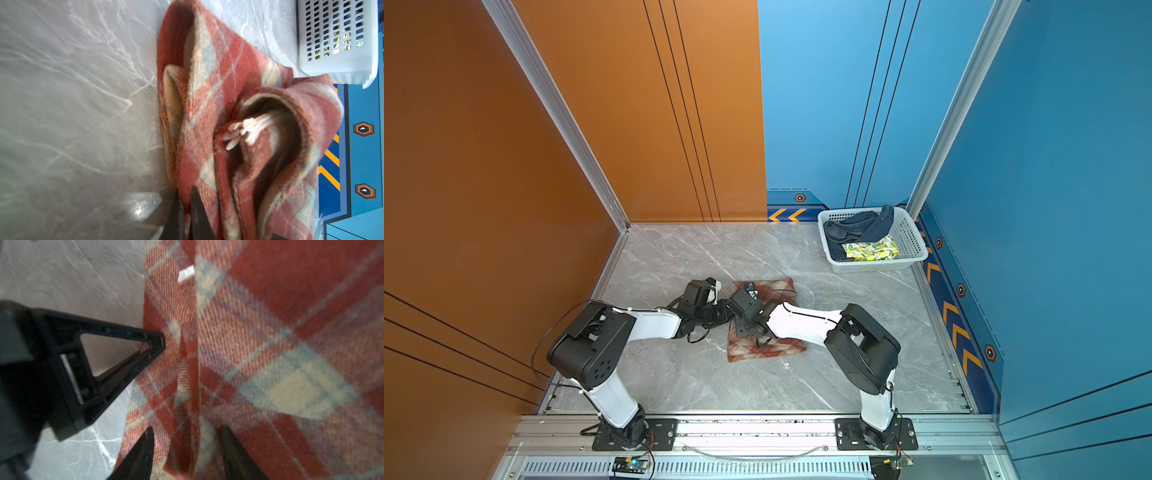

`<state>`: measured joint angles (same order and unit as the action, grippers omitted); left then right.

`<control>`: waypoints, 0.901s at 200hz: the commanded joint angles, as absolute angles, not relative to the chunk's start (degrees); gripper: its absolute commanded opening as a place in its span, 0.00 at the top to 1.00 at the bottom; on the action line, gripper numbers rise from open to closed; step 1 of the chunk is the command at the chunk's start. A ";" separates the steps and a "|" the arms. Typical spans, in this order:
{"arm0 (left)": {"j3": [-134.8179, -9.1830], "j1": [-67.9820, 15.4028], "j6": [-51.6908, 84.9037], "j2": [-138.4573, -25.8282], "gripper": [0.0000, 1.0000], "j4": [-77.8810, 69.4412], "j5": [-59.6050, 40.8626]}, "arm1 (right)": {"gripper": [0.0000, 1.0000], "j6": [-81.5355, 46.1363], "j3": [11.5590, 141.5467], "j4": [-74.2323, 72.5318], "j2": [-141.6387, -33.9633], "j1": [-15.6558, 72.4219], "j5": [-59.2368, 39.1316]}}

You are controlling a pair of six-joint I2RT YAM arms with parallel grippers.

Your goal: Fold and stack the skirts

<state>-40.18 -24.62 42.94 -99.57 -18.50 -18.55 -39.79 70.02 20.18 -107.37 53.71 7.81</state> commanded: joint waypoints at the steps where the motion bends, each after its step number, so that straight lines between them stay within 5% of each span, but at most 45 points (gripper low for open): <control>1: -37.35 -24.08 41.97 -102.66 1.00 -9.66 -17.75 | 0.46 -38.81 72.26 23.93 -109.41 54.56 11.48; 28: -37.23 -23.99 41.92 -102.62 1.00 -9.67 -17.76 | 0.49 -38.55 74.53 26.58 -112.59 55.43 13.35; 80: -36.65 -23.66 41.92 -102.24 1.00 -9.66 -17.87 | 1.00 -38.76 74.08 26.98 -111.12 54.55 14.51; 180: -36.50 -23.77 42.01 -102.64 1.00 -10.36 -18.02 | 1.00 -44.78 70.13 19.78 -99.13 51.67 2.49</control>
